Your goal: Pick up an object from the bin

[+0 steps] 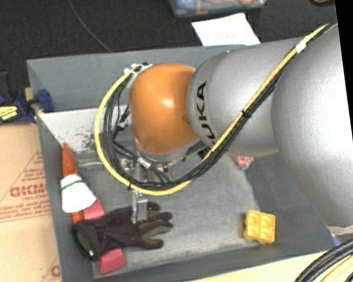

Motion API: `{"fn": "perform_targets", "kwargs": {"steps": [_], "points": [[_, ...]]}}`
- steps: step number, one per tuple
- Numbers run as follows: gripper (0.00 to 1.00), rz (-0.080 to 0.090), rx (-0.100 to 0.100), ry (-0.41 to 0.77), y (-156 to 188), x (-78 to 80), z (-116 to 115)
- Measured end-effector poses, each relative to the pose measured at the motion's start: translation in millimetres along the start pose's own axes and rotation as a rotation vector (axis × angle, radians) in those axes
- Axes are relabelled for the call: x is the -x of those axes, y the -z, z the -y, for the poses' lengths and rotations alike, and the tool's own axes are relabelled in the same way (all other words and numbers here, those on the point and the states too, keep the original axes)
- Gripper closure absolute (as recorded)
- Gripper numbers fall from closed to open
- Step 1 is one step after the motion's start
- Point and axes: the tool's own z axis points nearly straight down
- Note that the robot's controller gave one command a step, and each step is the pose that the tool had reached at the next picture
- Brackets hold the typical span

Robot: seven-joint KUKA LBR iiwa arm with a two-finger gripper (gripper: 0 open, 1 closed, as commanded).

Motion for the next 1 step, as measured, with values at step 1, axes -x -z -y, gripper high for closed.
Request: {"fn": "perform_targets", "kwargs": {"steps": [1], "points": [[0.0,0.0,0.0,0.0,-0.1,-0.1,0.0]]}}
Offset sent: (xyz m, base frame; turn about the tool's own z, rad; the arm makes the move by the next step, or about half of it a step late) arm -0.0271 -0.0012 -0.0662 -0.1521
